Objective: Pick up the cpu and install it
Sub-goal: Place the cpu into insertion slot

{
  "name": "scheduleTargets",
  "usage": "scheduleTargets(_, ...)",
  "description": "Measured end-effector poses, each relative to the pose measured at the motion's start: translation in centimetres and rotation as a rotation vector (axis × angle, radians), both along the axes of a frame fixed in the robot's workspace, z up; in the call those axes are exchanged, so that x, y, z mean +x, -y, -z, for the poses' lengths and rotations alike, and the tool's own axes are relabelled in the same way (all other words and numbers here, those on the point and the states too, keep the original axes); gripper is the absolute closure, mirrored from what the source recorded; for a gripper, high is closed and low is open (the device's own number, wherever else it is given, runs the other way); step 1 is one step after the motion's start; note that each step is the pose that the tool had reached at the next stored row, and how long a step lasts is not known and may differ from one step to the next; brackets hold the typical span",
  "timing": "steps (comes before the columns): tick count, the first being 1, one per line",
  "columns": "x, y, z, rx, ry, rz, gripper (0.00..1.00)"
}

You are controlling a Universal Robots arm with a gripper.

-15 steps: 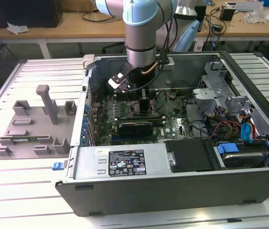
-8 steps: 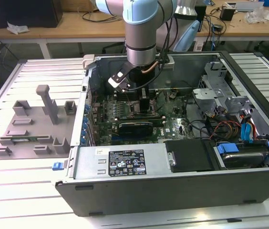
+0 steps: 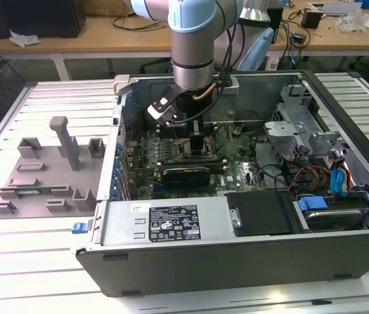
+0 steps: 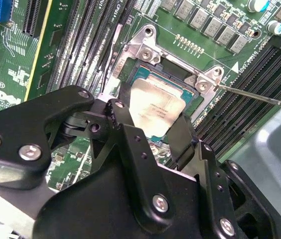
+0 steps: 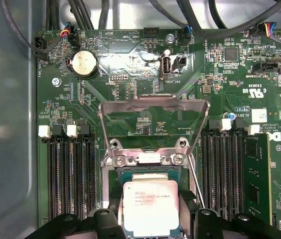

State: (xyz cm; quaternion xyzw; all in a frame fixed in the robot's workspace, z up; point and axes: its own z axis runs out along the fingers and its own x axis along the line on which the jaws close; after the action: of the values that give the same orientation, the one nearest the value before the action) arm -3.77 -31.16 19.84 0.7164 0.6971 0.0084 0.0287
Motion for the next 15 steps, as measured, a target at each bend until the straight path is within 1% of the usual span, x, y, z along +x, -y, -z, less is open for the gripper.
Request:
scheduleTargets(9,0.01,-0.01,0.07,0.0006,0.0008,0.000,0.46)
scheduleTargets(10,0.01,-0.01,0.07,0.0007,0.0006,0.000,0.45)
scheduleTargets(11,0.01,-0.01,0.06,0.0002,0.0002,0.000,0.39)
scheduleTargets(12,0.01,0.00,0.04,0.0000,0.0000,0.000,0.39)
scheduleTargets(14,0.01,-0.01,-0.19,0.0002,0.0002,0.000,0.39)
scheduleTargets(15,0.00,0.00,-0.49,0.0001,0.0002,0.000,0.39)
